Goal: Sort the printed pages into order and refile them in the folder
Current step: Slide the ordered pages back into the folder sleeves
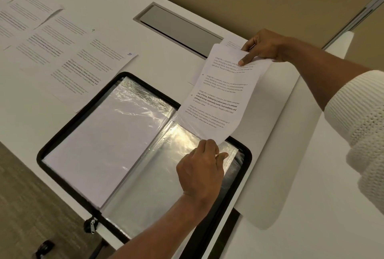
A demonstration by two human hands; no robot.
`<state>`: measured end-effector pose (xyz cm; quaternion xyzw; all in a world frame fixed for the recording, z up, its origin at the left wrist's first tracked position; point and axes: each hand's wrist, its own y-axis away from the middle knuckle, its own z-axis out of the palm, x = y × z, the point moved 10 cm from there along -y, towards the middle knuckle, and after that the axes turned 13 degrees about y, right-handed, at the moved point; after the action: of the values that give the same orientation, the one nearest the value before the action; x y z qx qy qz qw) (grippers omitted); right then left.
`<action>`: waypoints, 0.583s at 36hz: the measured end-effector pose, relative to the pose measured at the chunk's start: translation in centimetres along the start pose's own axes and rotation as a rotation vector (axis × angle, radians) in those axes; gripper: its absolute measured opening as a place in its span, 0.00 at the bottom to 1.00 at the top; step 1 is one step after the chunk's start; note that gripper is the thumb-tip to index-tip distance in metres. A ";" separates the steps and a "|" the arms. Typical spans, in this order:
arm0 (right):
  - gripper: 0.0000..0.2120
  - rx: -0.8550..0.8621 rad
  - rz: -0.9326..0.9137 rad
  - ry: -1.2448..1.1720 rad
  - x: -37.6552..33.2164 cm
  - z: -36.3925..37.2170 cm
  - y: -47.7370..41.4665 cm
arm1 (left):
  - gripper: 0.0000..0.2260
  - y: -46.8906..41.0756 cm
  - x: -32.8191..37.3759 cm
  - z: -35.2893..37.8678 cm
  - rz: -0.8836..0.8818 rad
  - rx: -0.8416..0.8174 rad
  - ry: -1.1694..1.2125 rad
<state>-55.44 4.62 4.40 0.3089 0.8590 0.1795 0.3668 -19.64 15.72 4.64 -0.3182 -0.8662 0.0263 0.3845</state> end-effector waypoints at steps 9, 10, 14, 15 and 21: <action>0.22 0.004 0.012 0.017 1.1 -0.2 -0.4 | 0.19 0.4 -1.0 0.0 -0.045 -0.002 0.007; 0.21 0.007 0.012 0.025 1.2 -0.2 -0.4 | 0.19 0.5 -1.2 0.0 -0.052 -0.003 0.015; 0.20 0.025 0.021 0.067 1.6 -0.1 -0.8 | 0.16 1.0 -2.0 0.7 -0.032 -0.038 0.055; 0.21 0.034 0.022 0.074 1.7 -0.2 -1.0 | 0.15 1.1 -2.1 0.9 -0.011 -0.050 0.071; 0.20 0.068 0.012 0.108 1.5 -0.4 -1.4 | 0.15 0.5 -1.2 2.1 0.141 -0.132 0.083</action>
<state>-57.08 4.55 3.17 0.3162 0.8812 0.1689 0.3080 -20.22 15.90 2.24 -0.4037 -0.8249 -0.0169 0.3952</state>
